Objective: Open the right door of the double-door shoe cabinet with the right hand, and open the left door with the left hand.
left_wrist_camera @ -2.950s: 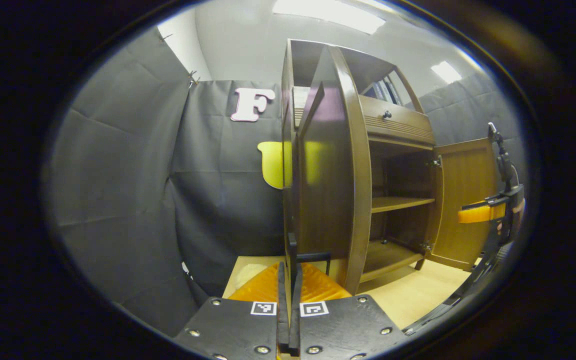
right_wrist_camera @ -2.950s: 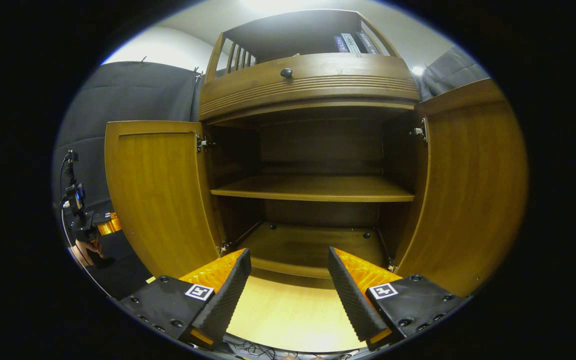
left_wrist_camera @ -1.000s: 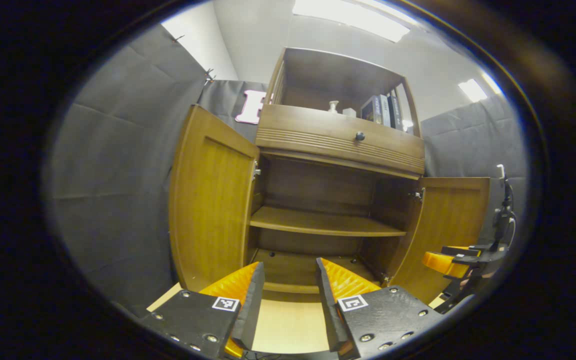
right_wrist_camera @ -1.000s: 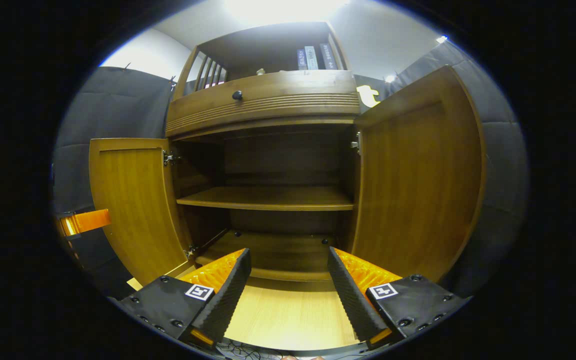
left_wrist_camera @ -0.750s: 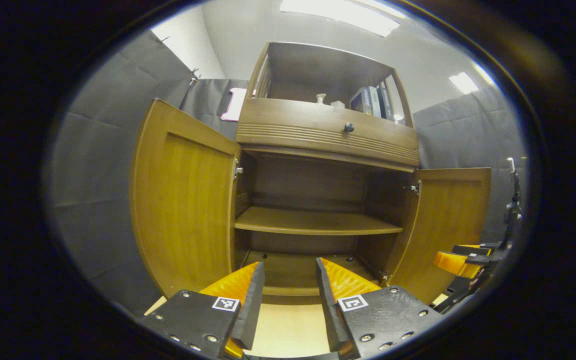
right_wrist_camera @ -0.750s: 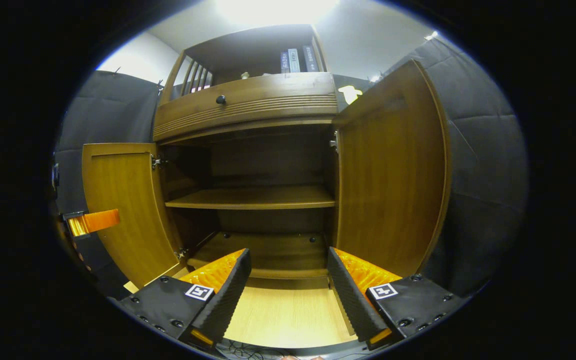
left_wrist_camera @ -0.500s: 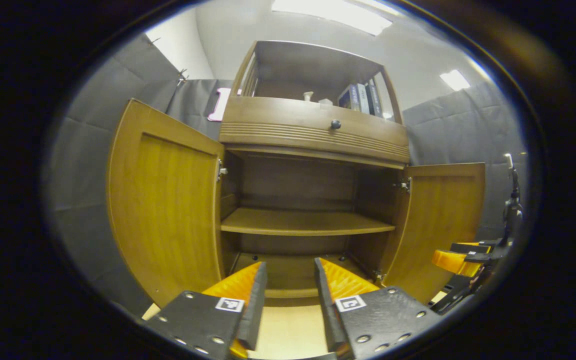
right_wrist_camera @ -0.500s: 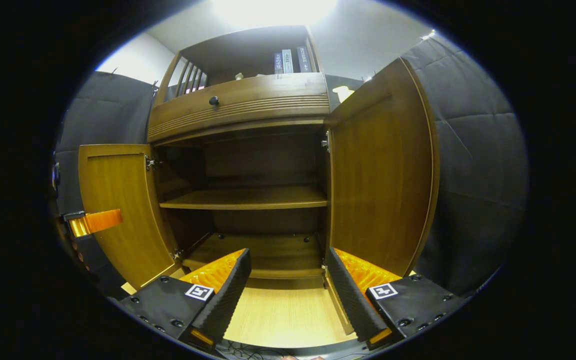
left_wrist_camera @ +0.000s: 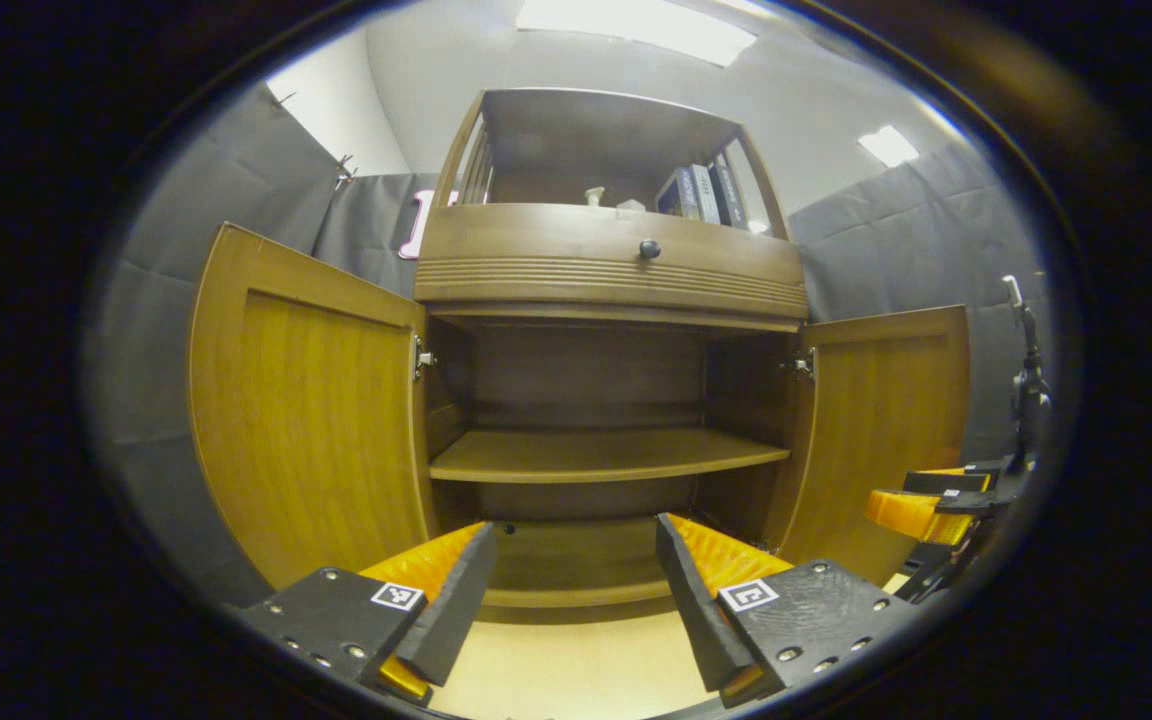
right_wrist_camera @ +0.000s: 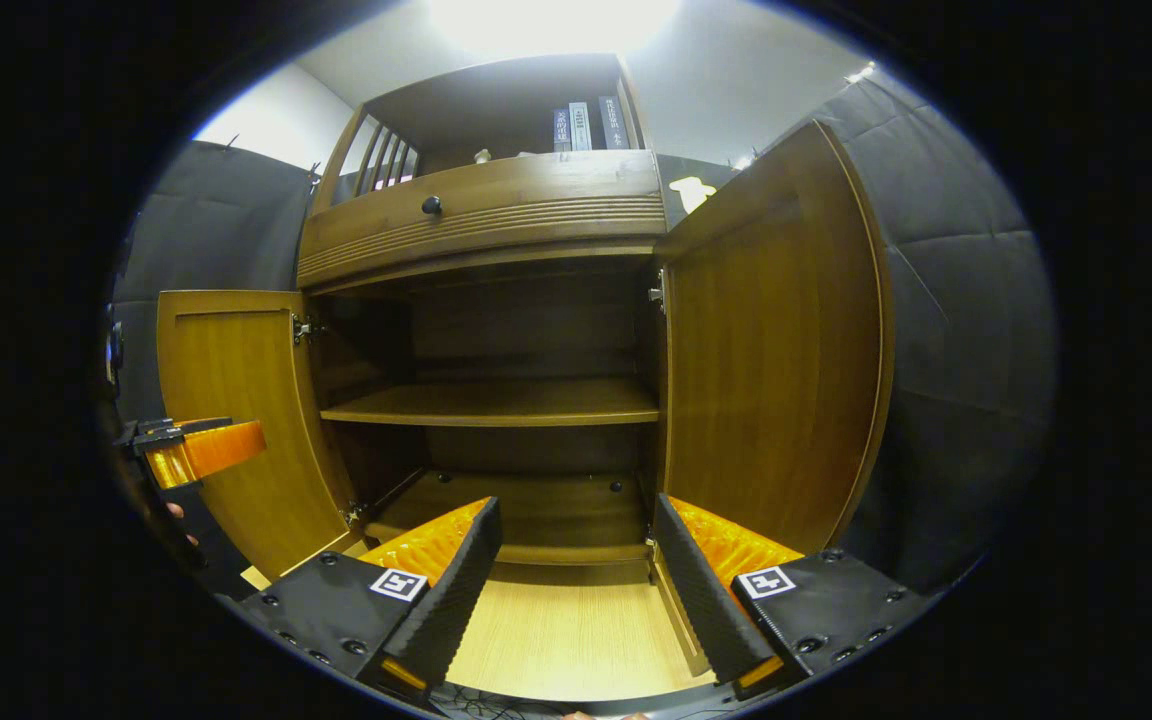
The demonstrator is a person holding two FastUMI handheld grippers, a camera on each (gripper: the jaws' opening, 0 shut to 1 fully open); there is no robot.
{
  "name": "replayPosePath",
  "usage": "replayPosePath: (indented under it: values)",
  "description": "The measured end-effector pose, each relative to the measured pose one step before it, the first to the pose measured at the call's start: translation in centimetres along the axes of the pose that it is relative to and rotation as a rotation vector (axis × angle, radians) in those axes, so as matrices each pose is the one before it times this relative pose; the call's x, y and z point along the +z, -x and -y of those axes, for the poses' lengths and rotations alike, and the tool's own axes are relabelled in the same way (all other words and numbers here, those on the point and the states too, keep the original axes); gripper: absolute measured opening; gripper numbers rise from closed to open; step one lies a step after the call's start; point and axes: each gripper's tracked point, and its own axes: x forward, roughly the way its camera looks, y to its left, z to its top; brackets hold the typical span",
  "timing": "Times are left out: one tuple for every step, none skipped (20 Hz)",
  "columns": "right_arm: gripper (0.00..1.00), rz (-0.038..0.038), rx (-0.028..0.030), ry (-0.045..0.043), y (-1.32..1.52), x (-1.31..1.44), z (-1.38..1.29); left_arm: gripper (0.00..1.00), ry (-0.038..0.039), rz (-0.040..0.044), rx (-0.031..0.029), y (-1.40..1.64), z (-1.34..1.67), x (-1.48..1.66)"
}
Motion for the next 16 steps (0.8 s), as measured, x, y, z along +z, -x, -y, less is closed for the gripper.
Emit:
replayPosePath:
  values:
    - [0.96,0.00036,0.00124,-0.00145,-0.112,0.058,-0.11,0.78,-0.00137,-0.00061,0.00235,0.011,-0.092,-0.08]
    - [1.0,0.0004,0.00097,-0.00124,-0.097,0.053,-0.111,0.82,-0.00104,0.00035,0.00236,-0.233,-0.096,-0.106]
    - [1.0,0.00097,0.00118,-0.00042,-0.121,0.006,-0.1,0.85,-0.00035,-0.00059,0.00087,0.009,-0.056,-0.032]
    - [1.0,0.00009,0.00022,-0.00014,-0.034,0.021,-0.118,0.89,0.0005,-0.00088,0.00038,-0.004,-0.109,-0.104]
    - [1.0,0.00145,0.0018,-0.0018,-0.007,0.01,-0.203,0.89,-0.00014,-0.00065,0.003,-0.06,-0.158,-0.107]
    - [1.0,0.00266,0.00222,-0.00239,-0.028,0.03,-0.219,0.89,-0.00179,0.00168,0.00725,-0.096,-0.386,-0.176]
    - [1.0,0.00112,0.00322,-0.0016,-0.171,-0.016,-0.343,0.91,-0.00405,0.00131,0.00772,0.057,-0.282,-0.055]
    - [0.92,-0.00173,0.00481,-0.00077,-0.064,-0.076,-0.353,0.88,-0.00786,-0.00054,0.0102,-0.082,-0.482,-0.309]
    - [0.97,-0.00406,0.00485,-0.00191,-0.137,-0.191,-0.357,0.88,-0.0098,-0.00271,0.0103,-0.04,-0.33,-0.302]
    - [0.98,-0.0039,0.00519,-0.00211,-0.033,-0.112,-0.345,0.88,-0.00743,-0.00152,0.00606,-0.075,-0.147,-0.385]
    - [0.99,-0.0046,0.00327,-0.00035,-0.059,-0.142,-0.321,0.88,-0.00245,-0.0004,0.00264,-0.072,-0.114,-0.365]
    - [1.0,-0.00786,0.00194,0.00136,-0.002,-0.125,-0.221,0.89,0.00621,0.00057,-0.00232,-0.181,-0.055,-0.529]
    - [1.0,-0.00691,0.00092,0.00351,0.035,-0.106,-0.085,0.89,0.01377,-0.00294,-0.00903,-0.094,0.131,-0.526]
    - [1.0,-0.00868,0.00115,0.00602,0.043,-0.143,-0.071,0.89,0.01915,-0.00315,-0.00769,-0.189,0.111,-0.558]
    - [0.99,-0.00843,0.00004,0.00655,0.047,-0.099,0.029,0.89,0.01984,-0.00708,-0.00896,-0.201,0.138,-0.547]
    - [0.99,-0.00494,0.00018,0.00581,0.069,0.038,0.024,0.89,0.0112,-0.00706,0.00157,-0.258,-0.217,-0.531]
